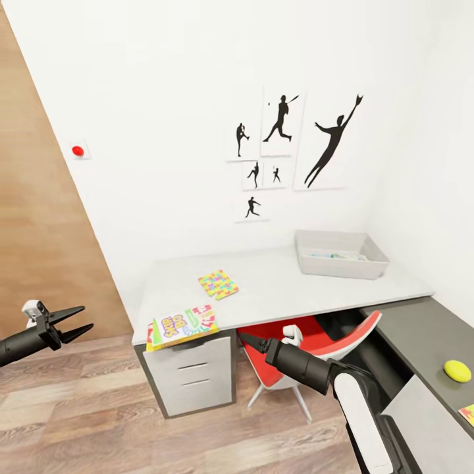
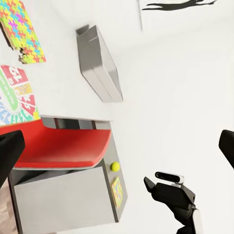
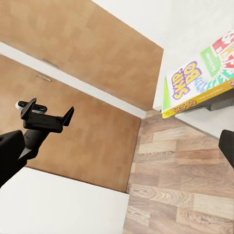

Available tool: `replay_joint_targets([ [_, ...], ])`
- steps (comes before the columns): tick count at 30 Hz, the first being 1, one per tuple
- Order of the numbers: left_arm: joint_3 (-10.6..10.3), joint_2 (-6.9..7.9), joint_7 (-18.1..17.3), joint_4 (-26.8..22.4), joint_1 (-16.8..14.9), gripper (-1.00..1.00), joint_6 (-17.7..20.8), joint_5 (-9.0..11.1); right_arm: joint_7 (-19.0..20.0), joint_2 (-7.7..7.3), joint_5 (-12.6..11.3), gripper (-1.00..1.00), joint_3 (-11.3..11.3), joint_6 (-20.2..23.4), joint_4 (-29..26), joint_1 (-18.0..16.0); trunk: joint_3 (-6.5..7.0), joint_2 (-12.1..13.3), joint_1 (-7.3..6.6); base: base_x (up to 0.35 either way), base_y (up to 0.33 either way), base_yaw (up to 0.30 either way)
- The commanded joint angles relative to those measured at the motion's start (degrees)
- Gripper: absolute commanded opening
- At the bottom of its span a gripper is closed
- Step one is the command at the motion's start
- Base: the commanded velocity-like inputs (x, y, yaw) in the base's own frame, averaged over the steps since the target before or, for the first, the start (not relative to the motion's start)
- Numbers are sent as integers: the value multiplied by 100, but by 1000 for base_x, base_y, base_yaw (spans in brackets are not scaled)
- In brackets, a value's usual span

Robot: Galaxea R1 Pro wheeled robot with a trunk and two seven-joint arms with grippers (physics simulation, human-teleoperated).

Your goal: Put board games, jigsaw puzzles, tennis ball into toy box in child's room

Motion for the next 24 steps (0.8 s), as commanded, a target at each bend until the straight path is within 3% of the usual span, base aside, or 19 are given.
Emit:
replay_joint_targets([
  [1,-48,4,-30,4,-8,100,60,29,32,1,30,100,-8,23,-3,-5,-3,-12,4,0,0,67],
  [11,-50,2,-30,4,-8,100,53,29,44,-12,30,100,-15,22,-3,-5,90,-12,4,0,0,67],
  [24,-55,2,-30,4,-8,100,50,29,58,-10,30,100,-10,25,-3,-5,-55,-534,290,0,0,57],
])
